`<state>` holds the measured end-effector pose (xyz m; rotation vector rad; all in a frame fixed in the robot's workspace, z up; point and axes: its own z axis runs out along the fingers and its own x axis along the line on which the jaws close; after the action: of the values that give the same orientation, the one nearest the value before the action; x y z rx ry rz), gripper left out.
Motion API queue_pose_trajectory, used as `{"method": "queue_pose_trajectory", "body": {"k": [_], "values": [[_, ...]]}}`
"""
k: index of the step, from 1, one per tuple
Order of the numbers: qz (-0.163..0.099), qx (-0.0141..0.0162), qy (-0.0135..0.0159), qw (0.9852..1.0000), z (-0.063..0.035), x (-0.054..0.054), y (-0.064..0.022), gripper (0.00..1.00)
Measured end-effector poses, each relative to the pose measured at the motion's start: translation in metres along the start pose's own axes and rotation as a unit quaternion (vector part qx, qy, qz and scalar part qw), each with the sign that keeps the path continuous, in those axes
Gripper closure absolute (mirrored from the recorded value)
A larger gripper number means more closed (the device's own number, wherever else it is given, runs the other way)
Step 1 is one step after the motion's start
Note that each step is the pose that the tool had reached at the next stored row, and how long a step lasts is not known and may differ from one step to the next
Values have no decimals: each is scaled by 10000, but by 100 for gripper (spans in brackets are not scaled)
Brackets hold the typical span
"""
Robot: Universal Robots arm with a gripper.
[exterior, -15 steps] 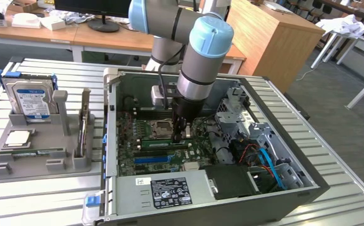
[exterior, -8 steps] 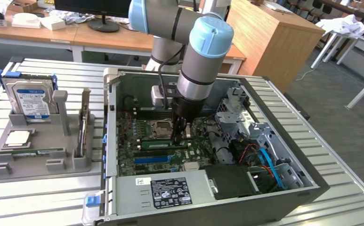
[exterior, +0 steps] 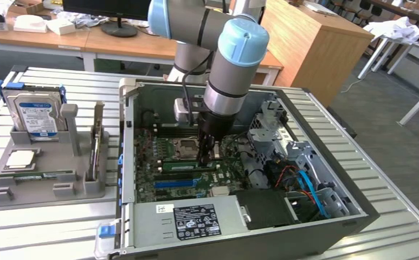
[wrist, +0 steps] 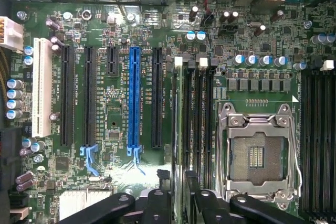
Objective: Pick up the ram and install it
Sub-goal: 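Insert the ram into the slot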
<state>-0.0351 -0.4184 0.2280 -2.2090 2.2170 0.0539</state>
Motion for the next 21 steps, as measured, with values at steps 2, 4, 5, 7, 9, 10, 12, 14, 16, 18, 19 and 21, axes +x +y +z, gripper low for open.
{"method": "queue_pose_trajectory", "body": {"k": [2,4,5,7,9,10,12,14,16,18,19,21], "values": [[0,0,1,10000,-37,-1,1,75],[0,0,1,10000,-91,-2,2,75],[0,0,1,10000,-123,-3,2,75],[0,0,1,10000,-191,-6,4,75],[0,0,1,10000,-264,-8,5,75],[0,0,1,10000,-302,-9,5,75],[0,0,1,10000,-372,-12,6,75],[0,0,1,10000,-438,-14,7,75],[0,-1,1,10000,-518,-16,9,75],[0,-1,1,10000,-595,-19,10,75],[0,0,2,10000,-633,-20,10,75],[0,0,2,10000,-709,-23,12,75]]}}
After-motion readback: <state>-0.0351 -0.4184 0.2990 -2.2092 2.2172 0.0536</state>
